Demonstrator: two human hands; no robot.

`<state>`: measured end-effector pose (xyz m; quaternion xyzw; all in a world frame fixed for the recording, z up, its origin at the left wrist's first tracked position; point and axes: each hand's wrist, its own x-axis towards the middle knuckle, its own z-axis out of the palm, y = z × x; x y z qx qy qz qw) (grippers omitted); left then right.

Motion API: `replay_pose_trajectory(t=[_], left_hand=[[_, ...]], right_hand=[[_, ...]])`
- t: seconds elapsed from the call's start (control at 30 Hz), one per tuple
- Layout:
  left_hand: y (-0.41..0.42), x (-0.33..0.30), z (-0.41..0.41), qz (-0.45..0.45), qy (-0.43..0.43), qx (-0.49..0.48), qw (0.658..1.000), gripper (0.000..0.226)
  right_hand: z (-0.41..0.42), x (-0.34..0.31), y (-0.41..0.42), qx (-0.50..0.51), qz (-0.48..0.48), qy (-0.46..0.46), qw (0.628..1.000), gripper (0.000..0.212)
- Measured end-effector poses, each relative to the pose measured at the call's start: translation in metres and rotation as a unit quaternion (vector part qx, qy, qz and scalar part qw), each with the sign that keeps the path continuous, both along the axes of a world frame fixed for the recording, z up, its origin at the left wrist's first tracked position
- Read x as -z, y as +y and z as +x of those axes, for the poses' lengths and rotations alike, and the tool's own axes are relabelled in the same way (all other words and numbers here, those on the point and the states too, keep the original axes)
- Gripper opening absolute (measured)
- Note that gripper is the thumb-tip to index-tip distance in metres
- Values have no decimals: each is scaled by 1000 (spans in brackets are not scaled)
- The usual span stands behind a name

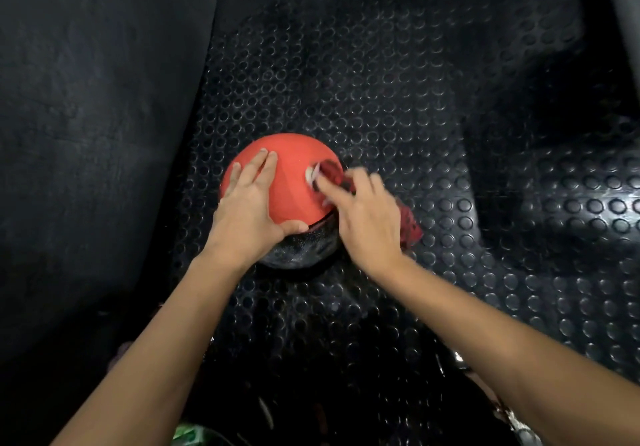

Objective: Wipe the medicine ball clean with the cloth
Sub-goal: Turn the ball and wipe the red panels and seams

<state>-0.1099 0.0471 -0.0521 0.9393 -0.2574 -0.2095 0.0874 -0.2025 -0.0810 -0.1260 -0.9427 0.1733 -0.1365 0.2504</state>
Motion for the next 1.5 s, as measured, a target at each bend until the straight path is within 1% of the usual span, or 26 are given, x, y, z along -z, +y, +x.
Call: replay_pose_trajectory(t=[0.07,0.1,0.13,0.2,0.27,0.33,0.43,0.47,0.57,0.63,0.67,0.73,0.8,0.83,0.87,0.93,1.03,1.07,1.1,1.13,1.2,1.23,1.27,1.37,1.43,1.5], left_hand=[[-1,0,-1,7,-2,1,1000,117],[-1,1,-1,10,0,0,1000,117],[0,1,1,9,1,-1,1000,118],[0,1,3,2,4,-10,1000,117],[-1,0,1,-3,6,-10,1000,116],[-3,0,-1,5,-2,-1,1000,115],[-7,-1,-3,22,4,0,1000,115],[-8,-1,-3,21,5,-3,1000,115],[-9,-3,-3,18,13,-14,1000,115],[-9,-4,-4,21,11,-12,1000,114],[-10,-4,-5,26,9,-9,1000,114],[-12,-4,-8,34,7,-6,999,114],[-13,-4,-11,37,9,-5,999,115],[-15,-4,-11,37,9,-7,999,115],[-16,-4,-11,38,8,-8,999,115],[-19,-4,-11,45,5,-5,999,115],[-19,-3,-12,54,1,3,999,115],[-18,-3,-14,56,0,4,998,115],[-17,-3,-15,58,-1,6,998,114],[-18,-2,-16,60,-2,8,998,114],[-21,-3,-16,58,-3,6,998,114],[-22,-3,-16,57,-4,6,998,114],[-23,-2,-16,57,-5,6,998,114],[-23,-2,-16,61,-2,5,998,114],[-21,-3,-17,62,-2,7,998,114],[-22,-3,-19,70,-3,15,997,113]], right_hand=[[22,-7,-10,64,32,31,997,41],[23,-8,-8,68,44,41,996,40],[19,-10,-3,53,46,36,997,41],[1,-12,12,-17,8,4,1000,44],[-3,-13,10,-54,-32,-20,998,45],[20,-17,-2,-32,-46,3,998,40],[39,-24,-12,7,-12,59,998,38],[35,-25,-8,0,-3,57,998,39],[11,-25,2,-59,-26,27,998,45],[15,-23,-7,-61,-23,22,998,43],[24,-22,-14,-37,-6,37,999,42],[46,-8,-32,16,76,97,992,43],[56,4,-48,52,183,149,970,47],[55,6,-51,69,216,161,961,48],[51,6,-50,84,230,161,956,48],[32,1,-38,96,211,131,964,44],[11,-10,-17,68,172,71,980,44],[13,-7,-20,68,164,74,981,44],[19,0,-28,76,166,96,978,44],[28,7,-38,91,185,127,970,44],[39,16,-52,108,260,175,943,45],[38,16,-53,116,290,181,933,45],[34,15,-50,125,298,178,929,44],[3,0,-24,145,269,134,943,43],[-7,-14,-10,111,224,100,963,45],[13,-21,-21,71,186,92,976,44]])
